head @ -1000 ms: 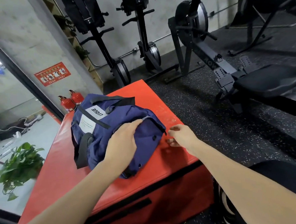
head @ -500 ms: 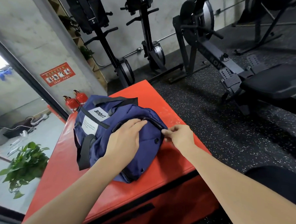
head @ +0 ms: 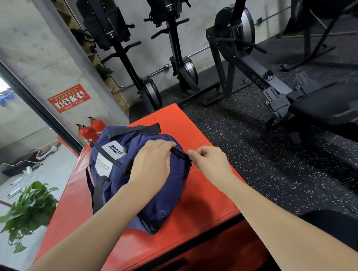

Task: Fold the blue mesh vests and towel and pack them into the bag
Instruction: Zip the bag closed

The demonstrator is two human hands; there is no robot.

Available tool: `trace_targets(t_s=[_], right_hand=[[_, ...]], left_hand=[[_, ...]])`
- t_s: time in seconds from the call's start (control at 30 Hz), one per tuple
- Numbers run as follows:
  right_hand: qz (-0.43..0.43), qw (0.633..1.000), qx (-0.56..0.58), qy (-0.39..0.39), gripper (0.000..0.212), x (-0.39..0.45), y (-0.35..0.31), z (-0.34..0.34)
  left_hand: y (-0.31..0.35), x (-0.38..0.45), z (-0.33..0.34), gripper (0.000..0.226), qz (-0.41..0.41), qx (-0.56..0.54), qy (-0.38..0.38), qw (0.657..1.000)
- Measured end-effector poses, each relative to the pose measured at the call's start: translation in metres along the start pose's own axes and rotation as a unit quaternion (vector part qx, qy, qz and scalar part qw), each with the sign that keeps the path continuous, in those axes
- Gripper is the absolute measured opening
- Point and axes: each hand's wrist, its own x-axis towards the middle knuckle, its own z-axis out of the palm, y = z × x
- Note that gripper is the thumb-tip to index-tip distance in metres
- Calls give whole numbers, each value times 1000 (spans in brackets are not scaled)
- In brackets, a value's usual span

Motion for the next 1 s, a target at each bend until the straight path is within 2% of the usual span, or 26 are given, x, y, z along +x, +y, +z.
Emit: trace_targets(t_s=[0.1, 0.2, 0.37, 0.47, 0.53, 0.6, 0.67, 0.8, 0.9, 1.0], right_hand=[[14, 1000, 9, 15, 33, 3, 4, -3], [18, 999, 29, 3, 32, 5, 10, -4], [3, 994, 97, -42, 28, 7, 19, -8], [13, 989, 122, -83, 19, 8, 21, -12], [31, 986, 123, -109, 9, 10, 24, -11], [26, 990, 95, -99, 20, 13, 30, -5], [-15, 996, 38, -79, 29, 16, 34, 3], [-71, 995, -35, -61, 15, 17, 36, 15], [-103, 988, -97, -55, 16, 21, 39, 19], [-84, 988, -128, -39, 26, 24, 50, 18]], left_hand=[[-3, 14, 11, 28, 78, 26, -13, 997], [5, 29, 22, 22, 146, 67, -79, 984], [7, 55, 32, 20, 135, -7, -238, 962], [4, 67, 33, 16, 134, -22, -292, 947], [1, 73, 34, 11, 141, -6, -309, 940], [0, 77, 34, 7, 161, 2, -321, 933], [1, 79, 30, 4, 180, 8, -326, 928], [1, 81, 20, 12, 203, 5, -342, 917], [-2, 81, 11, 16, 214, 2, -331, 919], [-12, 84, -6, 8, 204, -3, -289, 935]])
